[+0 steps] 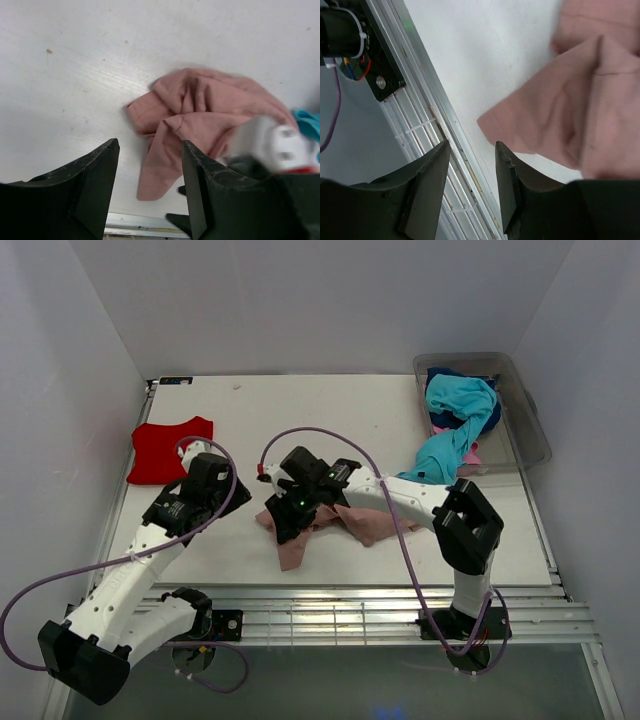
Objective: Fold and stack the t-shirts
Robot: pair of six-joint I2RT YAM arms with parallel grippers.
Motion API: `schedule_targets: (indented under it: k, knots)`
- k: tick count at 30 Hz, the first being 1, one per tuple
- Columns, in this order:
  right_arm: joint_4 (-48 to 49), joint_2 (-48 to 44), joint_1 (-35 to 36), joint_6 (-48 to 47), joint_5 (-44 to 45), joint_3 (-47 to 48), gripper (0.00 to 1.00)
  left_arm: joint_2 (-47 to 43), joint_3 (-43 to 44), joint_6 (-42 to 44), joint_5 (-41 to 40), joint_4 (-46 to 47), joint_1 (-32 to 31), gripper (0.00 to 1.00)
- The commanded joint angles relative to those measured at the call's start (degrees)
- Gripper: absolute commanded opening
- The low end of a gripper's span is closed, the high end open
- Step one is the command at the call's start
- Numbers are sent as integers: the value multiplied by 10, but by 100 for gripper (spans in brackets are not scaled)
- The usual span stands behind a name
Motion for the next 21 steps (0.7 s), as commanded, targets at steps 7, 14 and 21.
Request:
schedule_targets:
  k: [7, 14, 21]
  knots:
    - [-17, 61, 51, 20, 75, 14, 47, -50, 67, 9, 37, 24, -1, 65]
    - [23, 79, 67, 30, 104, -20, 48, -73, 58, 10, 51, 15, -1, 65]
    - [39, 127, 84, 34, 118, -4, 49, -86, 49, 7, 53, 13, -1, 65]
